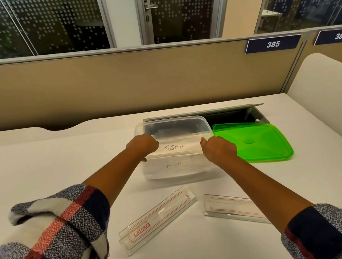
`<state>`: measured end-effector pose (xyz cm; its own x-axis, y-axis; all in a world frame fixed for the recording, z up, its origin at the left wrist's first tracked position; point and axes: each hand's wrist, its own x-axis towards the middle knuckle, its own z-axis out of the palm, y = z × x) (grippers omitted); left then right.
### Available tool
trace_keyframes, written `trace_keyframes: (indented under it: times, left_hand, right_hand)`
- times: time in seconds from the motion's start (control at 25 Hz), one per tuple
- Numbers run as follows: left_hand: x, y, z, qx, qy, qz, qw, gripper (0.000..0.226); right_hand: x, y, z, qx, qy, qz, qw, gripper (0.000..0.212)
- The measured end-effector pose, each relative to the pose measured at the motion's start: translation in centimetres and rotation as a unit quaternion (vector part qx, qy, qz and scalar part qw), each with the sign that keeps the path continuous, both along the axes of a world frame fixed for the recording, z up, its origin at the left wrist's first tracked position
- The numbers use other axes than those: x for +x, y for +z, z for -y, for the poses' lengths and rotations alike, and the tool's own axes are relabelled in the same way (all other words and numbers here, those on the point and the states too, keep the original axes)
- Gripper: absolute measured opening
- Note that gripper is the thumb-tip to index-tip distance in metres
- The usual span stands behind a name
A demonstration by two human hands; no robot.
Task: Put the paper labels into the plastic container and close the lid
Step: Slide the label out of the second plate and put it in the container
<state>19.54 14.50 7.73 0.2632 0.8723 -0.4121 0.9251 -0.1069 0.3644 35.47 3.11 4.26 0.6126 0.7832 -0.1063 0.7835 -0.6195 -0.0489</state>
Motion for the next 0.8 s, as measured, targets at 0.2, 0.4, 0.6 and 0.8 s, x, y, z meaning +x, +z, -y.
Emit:
trace_keyframes:
  times: [0.2,0.4,0.6,0.8]
  left_hand:
    - [-0.2,2.2,1.4,0.075,-0.033,-0.011,0.997,0.029]
    - [-2.6,2.6,5.1,0.276,-0.013,0.147,0.950,0.032]
    - [-5.9,0.3,10.4,0.296,-0.058,0.185,0.935,0.034]
    - [-8.9,-3.5,16.2,0.323,-0.077,0.203,0.921,0.028]
  right_hand:
    - [-0.3,1.3,0.8,0.075,-0.013,-0.048,0.996,0.047]
    - [-0.9,2.4,4.3,0.142,0.062,-0.046,0.987,0.045]
    - [-2.5,0.7,9.4,0.200,0.103,-0.049,0.973,0.041]
    - [-4.6,-3.1,14.5,0.166,0.133,-0.076,0.974,0.040]
